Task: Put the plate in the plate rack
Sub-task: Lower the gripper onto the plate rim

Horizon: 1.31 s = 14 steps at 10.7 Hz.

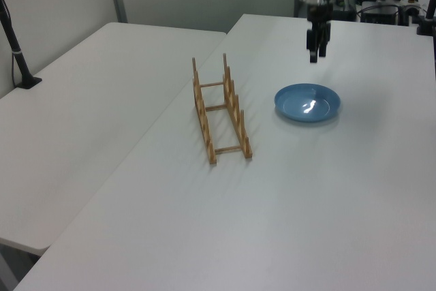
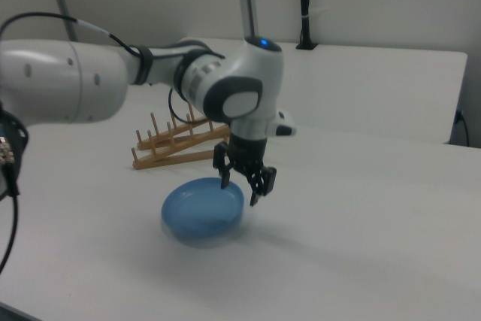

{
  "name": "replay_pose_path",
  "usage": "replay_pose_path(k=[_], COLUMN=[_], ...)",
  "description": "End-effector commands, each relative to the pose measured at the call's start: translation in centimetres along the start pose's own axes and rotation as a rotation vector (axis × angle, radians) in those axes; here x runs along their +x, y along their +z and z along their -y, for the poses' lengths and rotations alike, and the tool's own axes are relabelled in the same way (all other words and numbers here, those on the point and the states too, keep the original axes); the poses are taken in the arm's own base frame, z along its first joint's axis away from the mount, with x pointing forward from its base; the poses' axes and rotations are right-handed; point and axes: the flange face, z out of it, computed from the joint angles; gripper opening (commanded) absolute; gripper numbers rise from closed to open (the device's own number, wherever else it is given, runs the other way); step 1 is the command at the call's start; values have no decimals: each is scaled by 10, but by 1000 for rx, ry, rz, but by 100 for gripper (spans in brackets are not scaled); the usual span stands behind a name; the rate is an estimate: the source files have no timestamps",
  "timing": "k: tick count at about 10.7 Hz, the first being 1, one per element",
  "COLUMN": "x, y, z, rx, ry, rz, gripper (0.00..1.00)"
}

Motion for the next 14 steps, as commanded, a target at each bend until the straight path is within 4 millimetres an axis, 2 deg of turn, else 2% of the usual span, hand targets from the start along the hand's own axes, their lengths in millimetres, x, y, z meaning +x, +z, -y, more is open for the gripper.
replay_pose_path(k=[1, 3, 4, 5, 7, 9, 14], x=[21, 29, 32, 32, 33, 31, 30], y=[46, 65, 65, 65, 65, 63, 64], z=[16, 27, 29, 30, 30, 25, 21], rx=[-6, -12, -18, -17, -9, -7, -10], ry=[-74, -93, -97, -97, -95, -146, -179], rz=[27, 43, 28, 26, 22, 25, 26], gripper=[83, 79, 73, 64, 33, 11, 9])
